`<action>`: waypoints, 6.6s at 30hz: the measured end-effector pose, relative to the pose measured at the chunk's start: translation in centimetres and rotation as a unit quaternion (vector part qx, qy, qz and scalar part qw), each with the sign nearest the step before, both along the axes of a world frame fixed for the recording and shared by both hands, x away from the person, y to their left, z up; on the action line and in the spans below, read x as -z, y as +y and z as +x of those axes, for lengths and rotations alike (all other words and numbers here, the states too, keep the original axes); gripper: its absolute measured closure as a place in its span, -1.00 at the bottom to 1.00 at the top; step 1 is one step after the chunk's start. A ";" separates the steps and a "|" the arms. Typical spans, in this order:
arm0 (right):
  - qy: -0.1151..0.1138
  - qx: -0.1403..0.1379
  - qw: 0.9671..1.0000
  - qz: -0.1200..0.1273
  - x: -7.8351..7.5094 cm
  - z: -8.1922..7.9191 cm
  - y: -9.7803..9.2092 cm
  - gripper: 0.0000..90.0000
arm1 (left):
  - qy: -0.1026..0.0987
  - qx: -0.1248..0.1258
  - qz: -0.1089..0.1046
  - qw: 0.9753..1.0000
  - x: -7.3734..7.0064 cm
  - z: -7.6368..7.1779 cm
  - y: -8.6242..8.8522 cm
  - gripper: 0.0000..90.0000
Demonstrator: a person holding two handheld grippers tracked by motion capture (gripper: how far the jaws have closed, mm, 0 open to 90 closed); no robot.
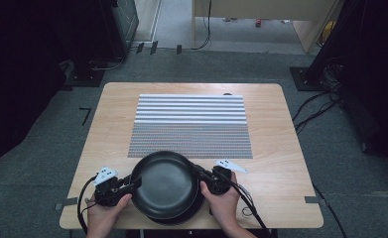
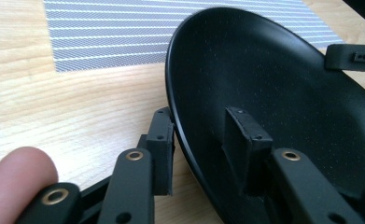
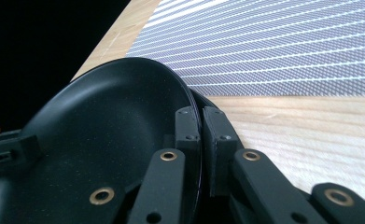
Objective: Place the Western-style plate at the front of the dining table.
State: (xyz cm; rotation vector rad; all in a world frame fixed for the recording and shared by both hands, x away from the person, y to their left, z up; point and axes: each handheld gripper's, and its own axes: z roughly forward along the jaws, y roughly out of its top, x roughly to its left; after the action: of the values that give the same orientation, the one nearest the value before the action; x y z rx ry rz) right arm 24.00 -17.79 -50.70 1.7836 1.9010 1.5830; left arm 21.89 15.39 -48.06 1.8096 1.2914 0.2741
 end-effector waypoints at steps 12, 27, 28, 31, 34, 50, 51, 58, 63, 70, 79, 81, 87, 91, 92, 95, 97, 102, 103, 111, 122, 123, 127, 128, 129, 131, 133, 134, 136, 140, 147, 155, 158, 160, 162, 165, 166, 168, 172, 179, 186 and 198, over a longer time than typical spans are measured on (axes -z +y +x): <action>-0.017 -0.016 1.000 -0.002 0.3 -0.3 -0.1 0.86 | 0.000 0.006 0.006 1.000 0.1 0.2 0.1 0.46; 0.057 -0.022 0.995 0.079 1.0 0.4 -0.7 0.88 | 0.029 -0.020 -0.054 0.998 0.4 0.3 0.9 0.64; 0.065 -0.023 0.994 0.086 1.0 0.5 -0.8 0.89 | 0.030 -0.021 -0.055 0.998 0.4 0.3 0.9 0.64; 0.091 -0.022 0.989 0.113 1.1 0.8 -1.1 0.90 | 0.034 -0.028 -0.060 0.997 0.3 0.3 0.9 0.66; 0.096 -0.024 0.989 0.112 1.0 0.9 -1.1 0.90 | 0.038 -0.031 -0.067 0.997 0.1 0.5 1.0 0.68; 0.118 -0.017 0.985 0.123 0.1 1.1 -2.3 0.89 | 0.044 -0.024 -0.071 0.996 -1.2 2.0 -0.2 0.72; 0.119 -0.016 0.985 0.125 0.0 1.2 -2.5 0.89 | 0.044 -0.023 -0.071 0.996 -1.3 2.2 -0.4 0.72; 0.121 -0.007 0.984 0.128 -0.5 1.9 -3.4 0.89 | 0.045 -0.016 -0.067 0.997 -2.0 3.4 -1.3 0.72; 0.111 -0.003 0.986 0.124 -1.5 2.7 -4.0 0.88 | 0.044 -0.012 -0.072 0.996 -2.6 4.5 -1.9 0.72; 0.106 0.005 0.987 0.123 -2.6 4.1 -4.9 0.88 | 0.042 -0.004 -0.078 0.996 -3.5 6.3 -2.7 0.72; 0.103 0.020 0.986 0.127 -3.5 6.0 -5.9 0.88 | 0.046 0.003 -0.080 0.996 -4.4 8.9 -3.7 0.73; 0.102 0.022 0.987 0.125 -3.7 6.3 -6.1 0.88 | 0.047 0.004 -0.081 0.996 -4.4 9.4 -3.9 0.73; 0.099 0.031 0.987 0.126 -4.1 7.5 -6.7 0.87 | 0.050 0.007 -0.085 0.995 -4.9 11.0 -4.5 0.74; 0.097 0.038 0.987 0.124 -4.3 8.3 -7.0 0.87 | 0.053 0.009 -0.086 0.995 -5.1 12.1 -4.9 0.74; 0.096 0.039 0.987 0.125 -4.4 8.6 -7.1 0.87 | 0.053 0.009 -0.085 0.995 -5.1 12.4 -5.0 0.74; 0.096 0.043 0.987 0.122 -4.4 9.0 -7.2 0.87 | 0.054 0.009 -0.085 0.995 -5.1 12.9 -5.2 0.74; 0.093 0.048 0.987 0.121 -4.4 9.7 -7.4 0.87 | 0.060 0.010 -0.089 0.994 -5.1 14.0 -5.5 0.74; 0.096 0.059 0.987 0.119 -4.2 10.7 -7.7 0.87 | 0.067 0.010 -0.086 0.994 -4.8 15.6 -6.1 0.75; 0.096 0.059 0.987 0.119 -4.2 10.7 -7.7 0.87 | 0.067 0.010 -0.086 0.994 -4.8 15.6 -6.1 0.75; 0.101 0.075 0.986 0.112 -3.5 12.3 -8.5 0.86 | 0.079 0.014 -0.070 0.994 -4.3 17.9 -7.3 0.74; 0.102 0.093 0.984 0.113 -3.0 13.8 -8.9 0.85 | 0.087 0.013 -0.058 0.994 -4.1 20.1 -8.5 0.74; 0.108 0.097 0.983 0.112 -2.7 14.1 -9.1 0.85 | 0.089 0.015 -0.056 0.994 -4.1 20.3 -8.7 0.74; 0.109 0.105 0.982 0.112 -2.3 14.5 -9.4 0.84 | 0.094 0.015 -0.053 0.994 -3.9 20.8 -9.0 0.73; 0.109 0.105 0.982 0.112 -2.3 14.5 -9.4 0.84 | 0.094 0.014 -0.053 0.994 -3.7 21.0 -9.2 0.73; 0.109 0.107 0.982 0.112 -2.1 14.6 -9.5 0.84 | 0.098 0.014 -0.052 0.994 -3.6 21.2 -9.2 0.74; 0.110 0.111 0.981 0.110 -1.9 14.8 -9.6 0.84 | 0.104 0.013 -0.050 0.993 -3.3 21.7 -9.4 0.73; 0.109 0.115 0.982 0.105 -1.7 15.0 -9.6 0.84 | 0.108 0.012 -0.050 0.993 -3.0 22.1 -9.5 0.73; 0.109 0.117 0.982 0.104 -1.6 15.1 -9.6 0.84 | 0.108 0.014 -0.050 0.993 -2.8 22.3 -9.6 0.73; 0.109 0.120 0.981 0.102 -1.4 15.3 -9.6 0.84 | 0.114 0.015 -0.057 0.992 -2.3 22.8 -9.5 0.73; 0.112 0.125 0.981 0.100 -1.1 15.6 -9.5 0.85 | 0.118 0.012 -0.060 0.991 -1.8 23.7 -9.6 0.73; 0.122 0.137 0.978 0.099 -0.2 16.3 -9.3 0.84 | 0.121 0.011 -0.051 0.991 -1.1 24.9 -9.9 0.73; 0.116 0.160 0.976 0.092 0.2 17.1 -9.4 0.86 | 0.143 0.004 -0.061 0.988 0.5 26.7 -10.4 0.69; 0.113 0.164 0.975 0.097 0.4 17.3 -9.4 0.86 | 0.143 0.001 -0.062 0.988 0.6 27.1 -10.4 0.70; 0.113 0.167 0.975 0.098 0.6 17.5 -9.2 0.87 | 0.142 -0.005 -0.060 0.988 0.7 27.6 -10.4 0.70; 0.114 0.168 0.975 0.094 0.8 17.7 -9.1 0.88 | 0.148 -0.008 -0.062 0.987 0.9 28.0 -10.3 0.70; 0.102 0.170 0.976 0.094 1.2 17.8 -8.6 0.87 | 0.152 -0.014 -0.070 0.986 1.3 28.5 -10.0 0.69; 0.100 0.169 0.976 0.092 1.3 17.8 -8.6 0.87 | 0.152 -0.016 -0.071 0.986 1.5 28.7 -10.0 0.69; 0.099 0.170 0.976 0.092 1.4 17.9 -8.5 0.87 | 0.154 -0.017 -0.072 0.985 1.6 28.8 -9.9 0.69; 0.098 0.177 0.975 0.090 1.9 18.1 -8.3 0.88 | 0.163 -0.023 -0.066 0.984 2.1 29.1 -10.1 0.69; 0.074 0.172 0.980 0.068 2.0 18.0 -8.0 0.76 | 0.170 -0.030 -0.067 0.983 2.1 29.1 -10.1 0.68; 0.014 0.196 0.980 0.022 1.0 17.6 -8.3 0.28 | 0.146 -0.018 -0.057 0.987 0.8 28.5 -10.0 0.41; -0.008 0.194 0.981 0.010 0.7 15.5 -10.8 0.11 | 0.076 0.019 -0.015 0.997 -2.0 25.9 -8.2 -0.10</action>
State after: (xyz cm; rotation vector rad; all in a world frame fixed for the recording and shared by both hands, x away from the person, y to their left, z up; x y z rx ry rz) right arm 39.51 -28.61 -51.37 1.9881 1.4161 1.4727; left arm 47.76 7.21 -46.08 1.8565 1.3574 0.0973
